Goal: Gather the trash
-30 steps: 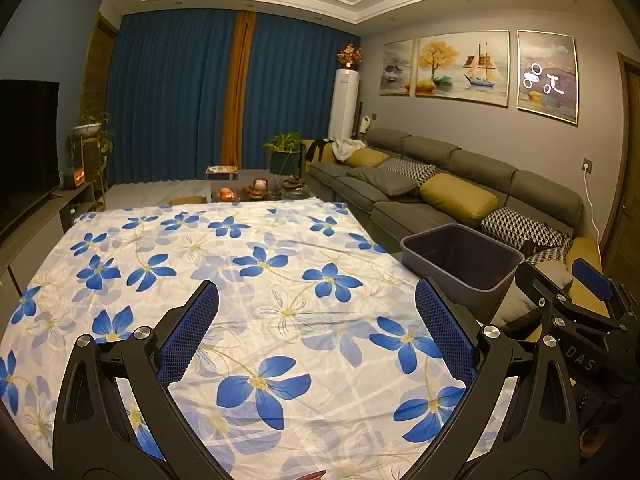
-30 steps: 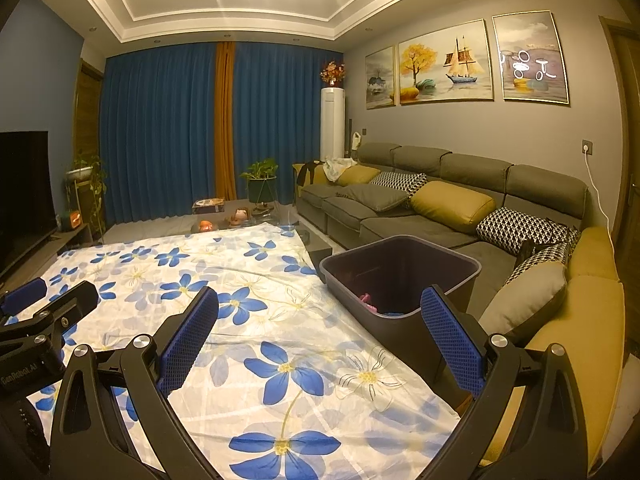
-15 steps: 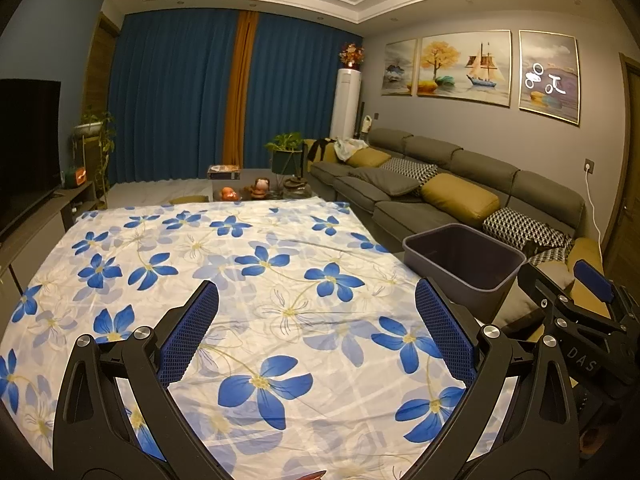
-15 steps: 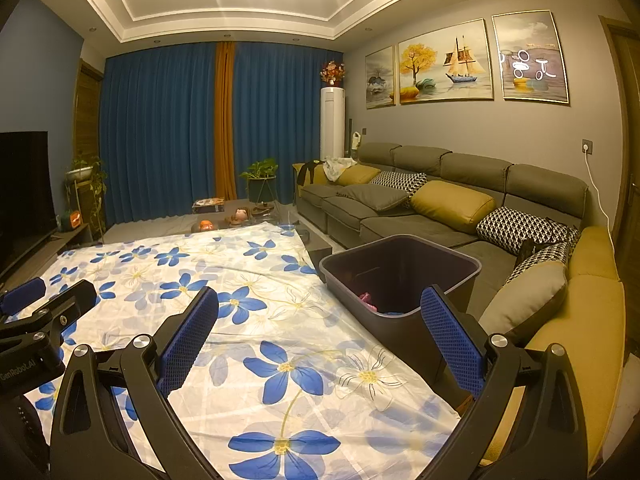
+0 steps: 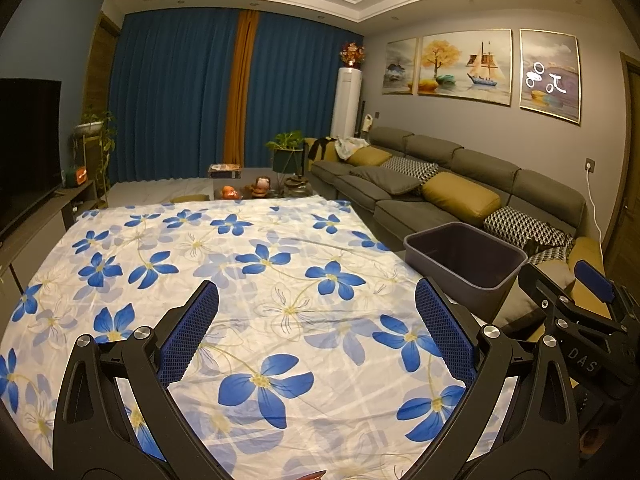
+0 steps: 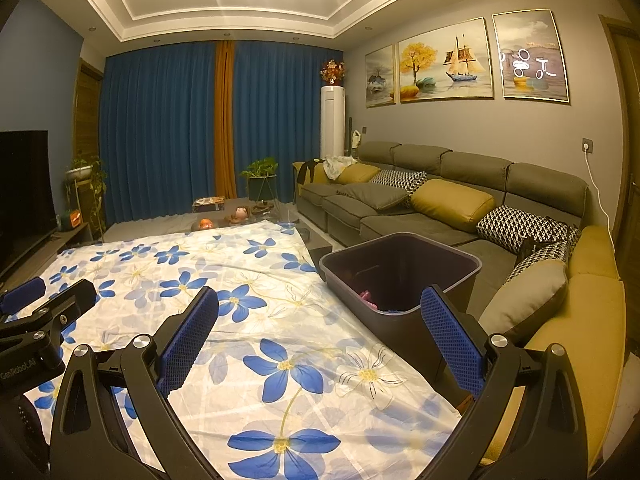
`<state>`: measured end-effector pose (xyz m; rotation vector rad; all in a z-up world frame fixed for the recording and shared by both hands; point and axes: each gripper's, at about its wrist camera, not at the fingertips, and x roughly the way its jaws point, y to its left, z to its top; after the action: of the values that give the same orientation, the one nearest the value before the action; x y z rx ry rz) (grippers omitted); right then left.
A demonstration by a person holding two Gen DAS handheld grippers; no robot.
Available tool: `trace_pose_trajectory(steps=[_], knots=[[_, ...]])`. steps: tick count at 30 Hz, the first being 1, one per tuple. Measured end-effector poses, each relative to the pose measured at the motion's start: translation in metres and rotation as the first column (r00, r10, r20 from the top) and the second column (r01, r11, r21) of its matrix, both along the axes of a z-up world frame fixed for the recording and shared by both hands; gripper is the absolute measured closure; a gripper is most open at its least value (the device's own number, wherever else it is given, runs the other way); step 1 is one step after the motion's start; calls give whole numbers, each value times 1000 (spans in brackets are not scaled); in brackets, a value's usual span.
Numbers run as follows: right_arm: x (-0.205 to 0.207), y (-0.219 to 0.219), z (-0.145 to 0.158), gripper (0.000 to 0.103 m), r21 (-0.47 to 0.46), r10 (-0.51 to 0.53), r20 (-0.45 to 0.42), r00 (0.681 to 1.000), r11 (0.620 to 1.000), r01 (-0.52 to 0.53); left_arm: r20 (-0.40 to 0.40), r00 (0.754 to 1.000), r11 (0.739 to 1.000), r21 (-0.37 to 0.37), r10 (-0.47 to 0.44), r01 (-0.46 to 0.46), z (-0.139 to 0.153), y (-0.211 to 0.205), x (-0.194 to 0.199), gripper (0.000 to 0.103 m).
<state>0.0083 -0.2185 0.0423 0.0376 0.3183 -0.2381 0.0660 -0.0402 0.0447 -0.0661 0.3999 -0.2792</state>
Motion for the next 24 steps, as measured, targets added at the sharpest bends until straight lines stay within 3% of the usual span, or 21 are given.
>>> trace_pose_trajectory(steps=[10,16,24], knots=[[-1,-1,-2,6,3,1,-2,1000,1000,-1,0,1000,1000,16,-5,5,-5,-4,-1,6],[-1,-1,-3,6,4,1,-3,1000,1000,-1,-10,1000,1000,24,-16,17,-7,-5,0,14],[-1,-1,-3,6,2,1,-2,1000,1000,-1,-11,1000,1000,22,-17,17,-8,-6,-1,15]])
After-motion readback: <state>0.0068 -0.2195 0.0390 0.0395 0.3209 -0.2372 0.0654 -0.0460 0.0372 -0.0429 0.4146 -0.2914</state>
